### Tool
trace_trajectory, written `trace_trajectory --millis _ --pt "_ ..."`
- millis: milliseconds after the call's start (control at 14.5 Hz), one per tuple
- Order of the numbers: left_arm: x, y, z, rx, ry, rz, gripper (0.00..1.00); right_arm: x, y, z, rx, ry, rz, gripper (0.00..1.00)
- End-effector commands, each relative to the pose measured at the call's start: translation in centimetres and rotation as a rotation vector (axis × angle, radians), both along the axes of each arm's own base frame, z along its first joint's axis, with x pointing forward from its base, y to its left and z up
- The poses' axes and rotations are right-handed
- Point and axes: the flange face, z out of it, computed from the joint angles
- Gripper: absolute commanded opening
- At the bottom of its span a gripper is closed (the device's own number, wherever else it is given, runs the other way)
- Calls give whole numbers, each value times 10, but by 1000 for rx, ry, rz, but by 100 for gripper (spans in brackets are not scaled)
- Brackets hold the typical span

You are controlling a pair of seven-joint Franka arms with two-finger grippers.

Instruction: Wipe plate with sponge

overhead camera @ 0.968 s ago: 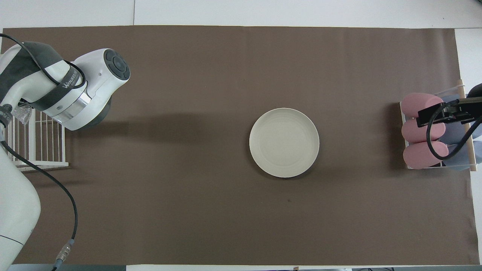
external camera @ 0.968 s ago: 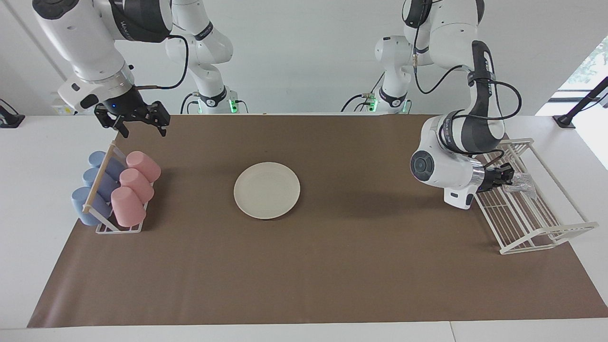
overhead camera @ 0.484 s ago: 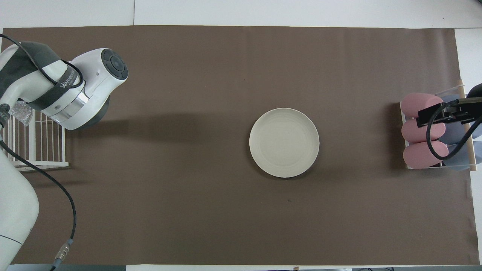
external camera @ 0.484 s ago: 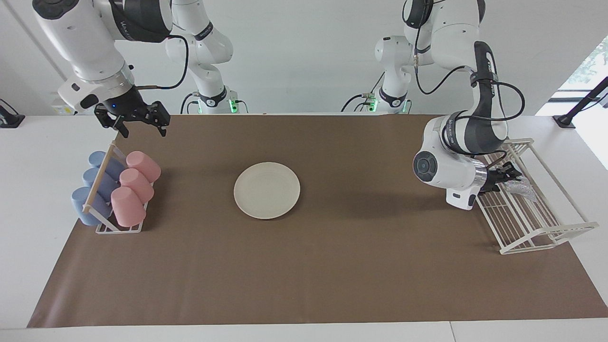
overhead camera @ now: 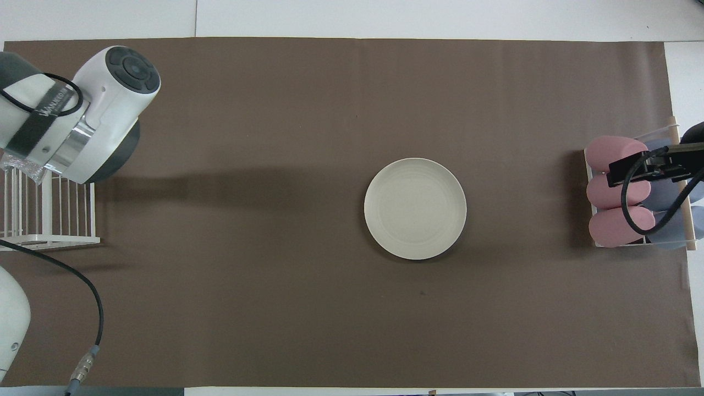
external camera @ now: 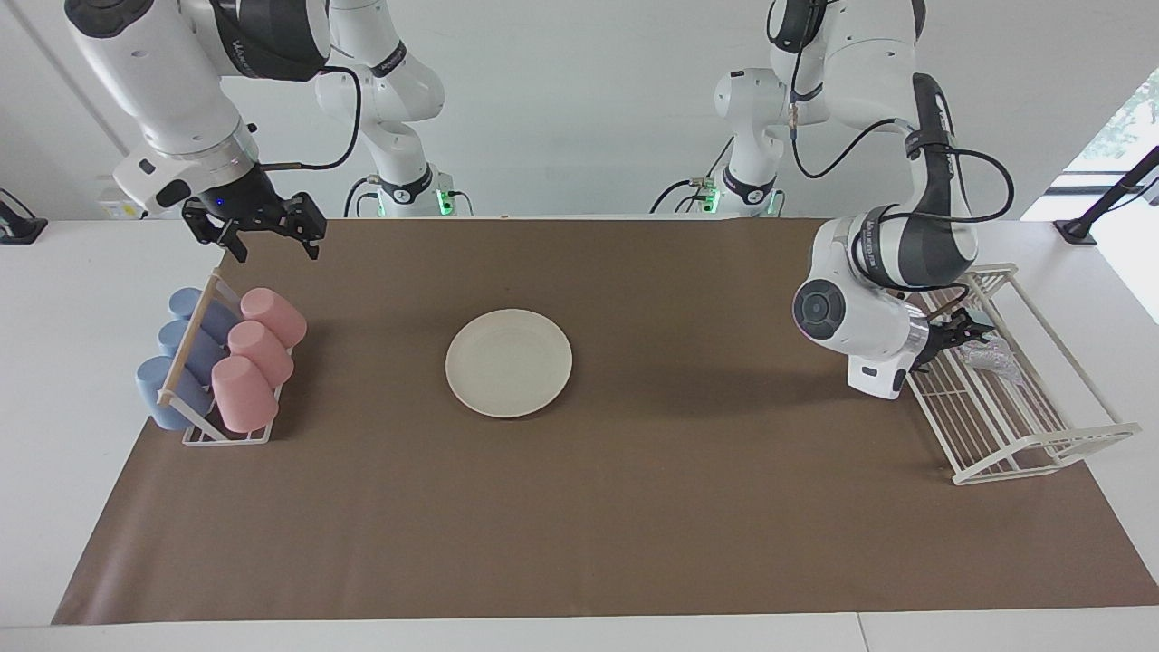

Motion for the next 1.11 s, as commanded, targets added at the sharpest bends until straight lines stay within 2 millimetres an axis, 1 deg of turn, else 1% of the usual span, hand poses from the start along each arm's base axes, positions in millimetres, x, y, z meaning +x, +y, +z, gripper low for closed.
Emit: trace_trajectory --millis 0,69,138,207,277,346,415,484,553,622,761,830,968,1037 --pt "-8 7 52 -174 -41 16 100 -1 -1 0 -1 14 -6 100" --pt "-8 4 61 -229 -54 38 100 -1 -1 0 -1 14 -6 100" --pt "-10 1 79 -296 -79 57 100 -1 -1 0 -1 14 -6 100" --pt "-14 -3 93 -378 -96 83 100 -1 -1 0 -1 14 -6 100" --pt "-20 2 107 -433 -115 106 100 -1 -1 0 -1 14 -6 100" --pt "-29 13 126 -489 -140 131 100 -1 -1 0 -1 14 -6 100" --pt "-39 16 142 -558 -147 146 100 -1 -1 0 -1 14 -6 100" --pt "-44 20 152 -617 -153 164 100 -1 -1 0 -1 14 -6 100" --pt "-51 20 163 -663 -157 177 100 -1 -1 0 -1 14 -6 100" --pt "-60 17 175 -690 -159 175 100 -1 -1 0 -1 14 -6 100" --pt "-75 12 193 -764 -149 189 100 -1 -1 0 -1 14 -6 100" --pt "-88 8 205 -798 -140 194 100 -1 -1 0 -1 14 -6 100" --pt "-109 7 219 -803 -102 196 100 -1 -1 0 -1 14 -6 100" --pt "-113 6 222 -810 -95 200 100 -1 -1 0 -1 14 -6 100"
